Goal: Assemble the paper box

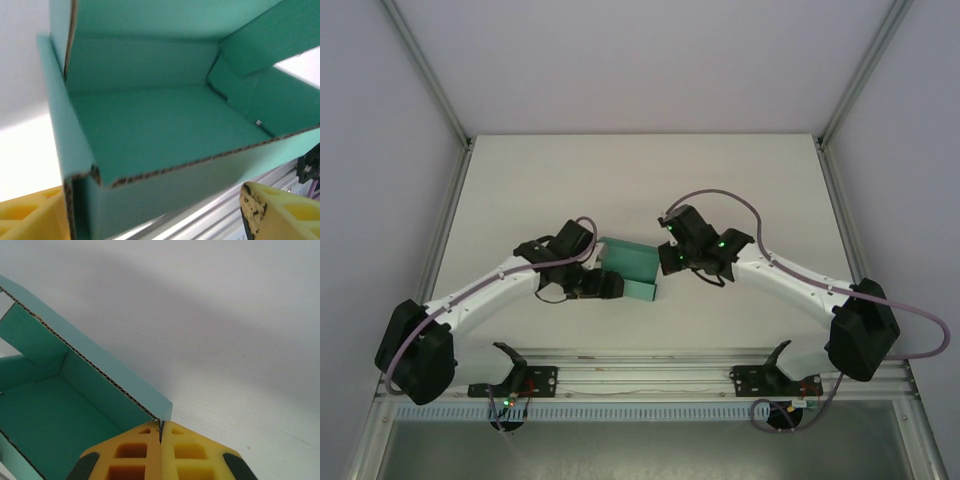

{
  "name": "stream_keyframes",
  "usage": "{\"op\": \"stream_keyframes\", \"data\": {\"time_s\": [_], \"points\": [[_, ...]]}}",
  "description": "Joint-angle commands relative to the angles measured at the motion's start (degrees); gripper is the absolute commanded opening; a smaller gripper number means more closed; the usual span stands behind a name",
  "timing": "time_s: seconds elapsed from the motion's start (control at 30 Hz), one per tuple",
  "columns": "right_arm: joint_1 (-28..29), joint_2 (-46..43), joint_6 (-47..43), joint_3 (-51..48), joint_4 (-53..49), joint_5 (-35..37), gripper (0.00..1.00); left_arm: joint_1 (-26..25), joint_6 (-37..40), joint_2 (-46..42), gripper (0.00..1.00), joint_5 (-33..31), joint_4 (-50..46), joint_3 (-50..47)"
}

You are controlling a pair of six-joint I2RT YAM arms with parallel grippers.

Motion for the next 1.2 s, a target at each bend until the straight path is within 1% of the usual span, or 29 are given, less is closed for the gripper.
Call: {"op": "stream_keyframes", "data": {"time_s": [0.0,0.07,0.13,0.27,0.33,0.5,0.6,0.73,0.87,0.97,1.07,1.17], "points": [[0.2,0.5,-1.2,0.0,0.6,-3.1,0.0,-0.3,-0.9,2.7,0.78,-0.9,8.6,2.1],[0.3,0.7,-1.5,0.6,-0.1,-4.6,0.0,-0.3,-1.1,6.2,0.76,-1.7,10.8,4.0],[0.2,0.9,-1.5,1.5,-1.3,-5.3,0.0,-0.3,-1.3,9.5,0.74,-0.6,12.5,5.7],[0.3,2.2,-0.9,3.0,-2.9,-5.5,0.0,-0.3,-1.0,13.4,0.72,-0.7,14.3,7.9],[0.2,2.6,-0.5,3.5,-3.8,-4.7,0.0,-0.3,-0.5,14.5,0.72,-0.2,14.1,8.6],[0.2,3.1,1.6,4.5,-2.2,-2.6,0.0,-0.3,0.6,16.1,0.71,0.1,14.1,9.3],[0.2,3.7,2.5,6.8,-3.0,-3.0,0.0,-0.3,1.5,17.3,0.72,-0.5,13.7,10.6],[-0.5,4.4,5.8,8.3,-4.8,-1.2,0.0,-0.3,2.1,18.5,0.71,0.6,14.1,11.3],[-2.1,5.6,9.8,8.6,-5.4,-2.4,0.0,-0.3,2.8,19.2,0.71,0.6,14.1,11.3],[-3.8,5.8,14.3,7.8,-3.0,-4.5,0.0,-0.3,2.5,19.4,0.71,-0.4,15.8,10.5],[-4.3,5.4,17.4,6.9,0.4,-7.9,0.0,-0.3,2.3,20.8,0.68,-0.2,18.3,10.5],[-4.5,5.5,19.0,7.0,2.1,-9.5,0.0,-0.4,2.0,21.9,0.66,0.2,21.7,9.8]]}}
